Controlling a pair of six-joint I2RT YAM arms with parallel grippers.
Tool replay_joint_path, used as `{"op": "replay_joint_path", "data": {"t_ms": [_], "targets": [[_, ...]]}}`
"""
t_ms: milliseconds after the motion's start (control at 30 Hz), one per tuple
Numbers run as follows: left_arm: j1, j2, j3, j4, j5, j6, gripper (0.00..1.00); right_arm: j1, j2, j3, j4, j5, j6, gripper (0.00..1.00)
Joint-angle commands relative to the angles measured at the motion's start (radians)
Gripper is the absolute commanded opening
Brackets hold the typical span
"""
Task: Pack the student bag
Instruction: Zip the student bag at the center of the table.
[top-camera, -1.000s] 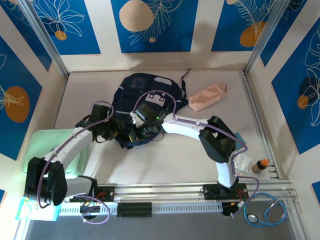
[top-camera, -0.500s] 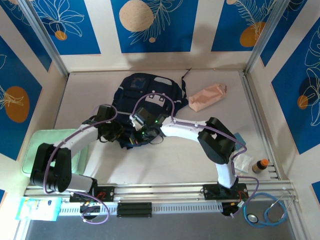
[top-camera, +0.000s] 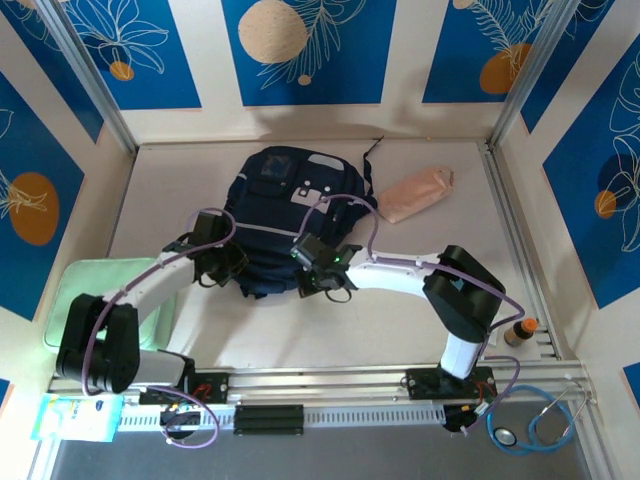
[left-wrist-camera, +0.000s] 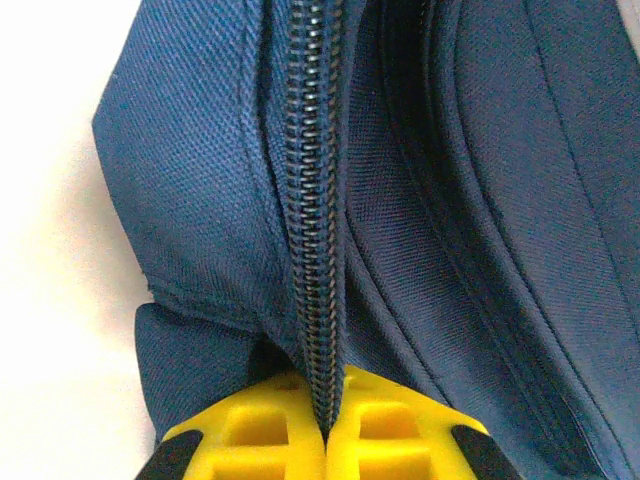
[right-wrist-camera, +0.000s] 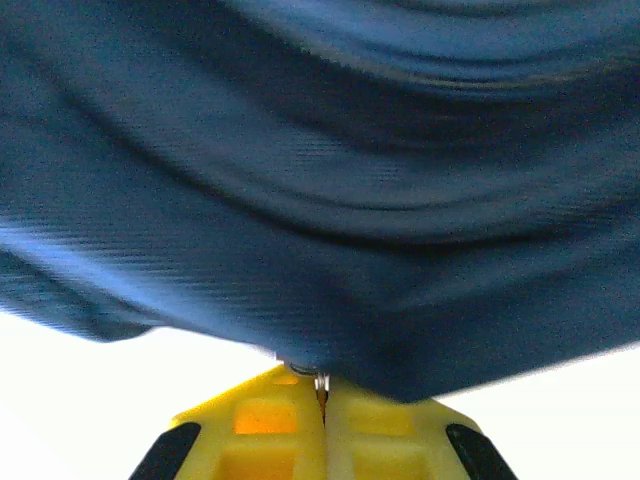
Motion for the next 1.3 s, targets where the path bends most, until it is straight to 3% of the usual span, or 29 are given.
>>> {"op": "replay_joint_path", "data": {"t_ms": [0, 267, 467, 767, 933, 1133, 1267], "targets": [[0.015, -0.04, 0.013, -0.045, -0.067, 0.051, 0.0, -0.05, -0.029, -0.025, -0.088, 0.066, 0.002, 0.0], [0.019, -0.045, 0.039, -0.09, -0.057, 0.102, 0.0, -0.179, -0.071, -0.039, -0.042, 0.062, -0.1, 0.0], [0.02, -0.065, 0.046, -0.122, -0.041, 0.157, 0.0, -0.323, -0.116, -0.091, 0.071, -0.007, -0.205, 0.06], [0.02, -0.08, 0.037, -0.137, 0.031, 0.236, 0.0, -0.49, -0.031, -0.009, 0.097, -0.061, -0.242, 0.13], [0.018, -0.07, 0.037, -0.13, 0.086, 0.263, 0.0, -0.518, -0.017, 0.016, 0.079, -0.073, -0.209, 0.23], [0.0, -0.068, 0.072, -0.126, 0.133, 0.282, 0.0, -0.523, -0.116, -0.029, 0.068, -0.314, -0.237, 0.41], [-0.022, -0.079, 0.075, -0.105, 0.143, 0.267, 0.0, -0.528, -0.242, -0.096, 0.057, -0.363, -0.21, 0.5]]}}
